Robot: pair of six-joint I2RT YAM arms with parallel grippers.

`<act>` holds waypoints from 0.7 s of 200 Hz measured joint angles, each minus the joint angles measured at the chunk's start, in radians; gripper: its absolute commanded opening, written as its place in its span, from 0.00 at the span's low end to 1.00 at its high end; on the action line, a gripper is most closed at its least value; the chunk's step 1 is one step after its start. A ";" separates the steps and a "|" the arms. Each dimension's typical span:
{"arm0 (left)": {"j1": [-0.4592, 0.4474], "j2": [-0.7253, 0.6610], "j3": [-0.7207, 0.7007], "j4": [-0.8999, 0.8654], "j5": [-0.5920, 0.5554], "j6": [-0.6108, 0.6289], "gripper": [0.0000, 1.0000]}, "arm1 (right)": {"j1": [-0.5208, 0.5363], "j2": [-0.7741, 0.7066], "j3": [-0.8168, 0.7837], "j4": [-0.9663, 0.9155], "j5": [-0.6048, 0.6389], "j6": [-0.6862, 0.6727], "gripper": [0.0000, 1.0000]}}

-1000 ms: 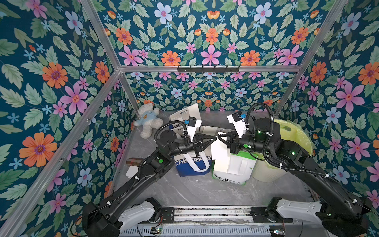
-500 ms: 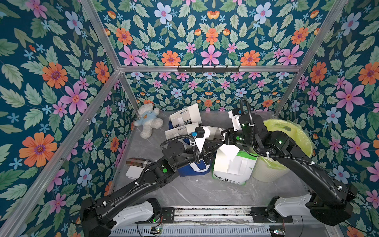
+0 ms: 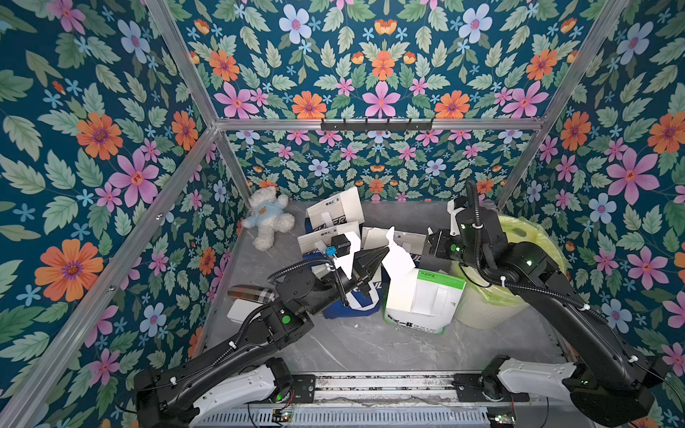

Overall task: Shred takeout receipts and throw away
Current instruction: Place the takeout receipt in the trash bin.

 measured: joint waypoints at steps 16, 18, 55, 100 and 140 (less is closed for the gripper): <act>0.000 0.006 0.000 -0.002 -0.008 -0.001 0.00 | -0.028 -0.022 0.004 -0.002 -0.013 -0.002 0.00; 0.000 0.008 0.000 -0.002 -0.009 -0.001 0.00 | -0.033 -0.025 0.007 -0.003 -0.013 -0.003 0.00; 0.000 0.051 0.026 -0.008 -0.013 -0.005 0.00 | -0.202 -0.089 0.077 -0.090 -0.006 -0.037 0.00; 0.000 0.124 0.072 -0.011 0.000 -0.012 0.00 | -0.521 -0.156 0.026 -0.250 -0.010 -0.068 0.00; -0.001 0.181 0.108 -0.013 0.031 -0.040 0.00 | -0.601 -0.130 -0.069 -0.326 -0.084 -0.087 0.61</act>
